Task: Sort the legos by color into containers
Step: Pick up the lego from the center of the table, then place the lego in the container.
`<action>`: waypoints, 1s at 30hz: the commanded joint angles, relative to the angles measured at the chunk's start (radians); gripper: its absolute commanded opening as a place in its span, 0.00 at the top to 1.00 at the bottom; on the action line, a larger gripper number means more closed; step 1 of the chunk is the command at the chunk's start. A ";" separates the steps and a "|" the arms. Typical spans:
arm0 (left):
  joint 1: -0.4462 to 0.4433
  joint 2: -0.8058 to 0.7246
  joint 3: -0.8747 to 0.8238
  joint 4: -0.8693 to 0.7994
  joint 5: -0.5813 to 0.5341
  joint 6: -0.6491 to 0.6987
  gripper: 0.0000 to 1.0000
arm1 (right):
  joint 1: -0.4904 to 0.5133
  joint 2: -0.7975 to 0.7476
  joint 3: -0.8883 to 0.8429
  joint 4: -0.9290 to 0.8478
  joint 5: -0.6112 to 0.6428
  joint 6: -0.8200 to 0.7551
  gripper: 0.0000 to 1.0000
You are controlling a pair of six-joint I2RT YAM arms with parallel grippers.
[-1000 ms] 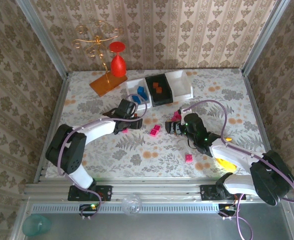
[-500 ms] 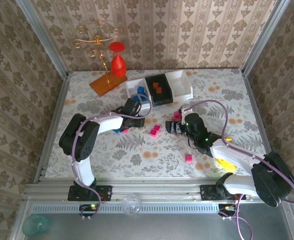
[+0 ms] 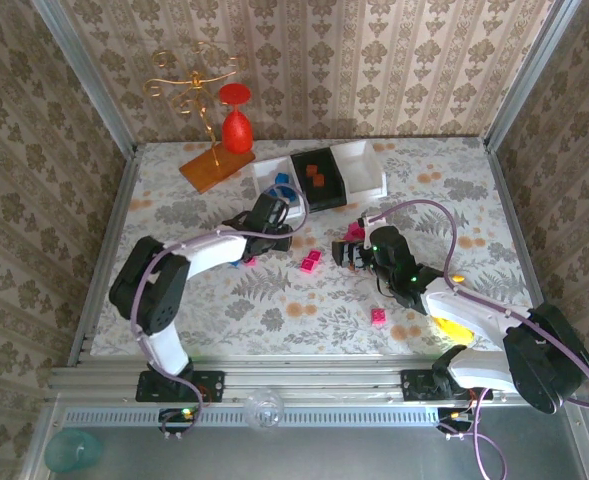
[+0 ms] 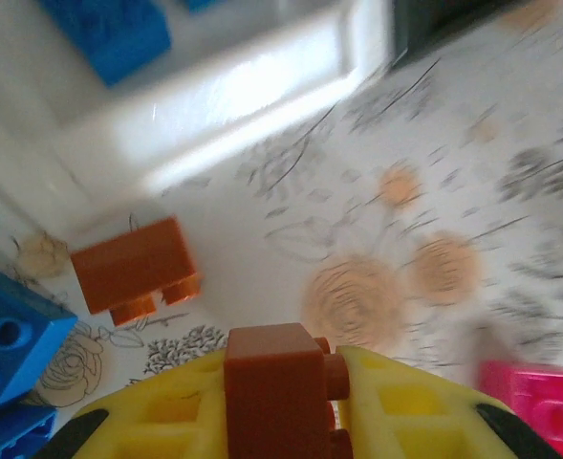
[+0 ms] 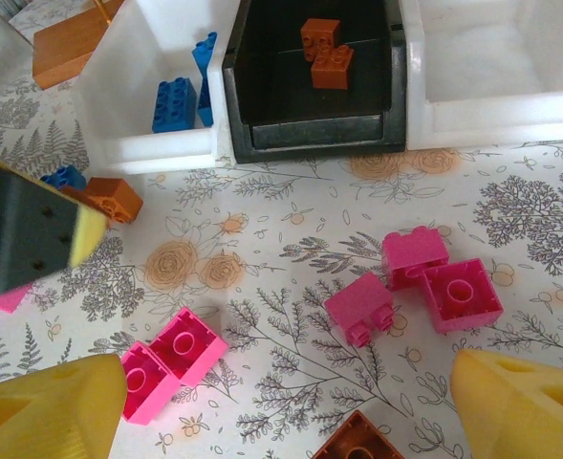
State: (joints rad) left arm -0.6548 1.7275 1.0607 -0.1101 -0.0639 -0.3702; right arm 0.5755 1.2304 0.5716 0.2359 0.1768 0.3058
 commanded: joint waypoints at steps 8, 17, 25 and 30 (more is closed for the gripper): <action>0.008 0.142 0.356 0.050 0.050 0.066 0.73 | 0.007 -0.051 -0.004 -0.016 0.088 -0.007 0.11; 0.073 0.535 0.875 -0.126 0.095 0.087 0.68 | 0.006 -0.075 -0.017 -0.015 0.130 -0.012 0.10; 0.093 0.557 1.015 -0.226 0.075 0.135 0.42 | 0.006 -0.088 -0.019 -0.026 0.139 -0.016 0.10; 0.096 0.283 0.630 -0.075 0.096 0.128 0.33 | 0.006 -0.092 -0.014 -0.033 0.129 -0.021 0.09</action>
State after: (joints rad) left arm -0.5564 2.1891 1.8450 -0.2504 0.0170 -0.2565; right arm 0.5751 1.1622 0.5655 0.2214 0.2806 0.3035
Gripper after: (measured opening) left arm 0.662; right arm 0.905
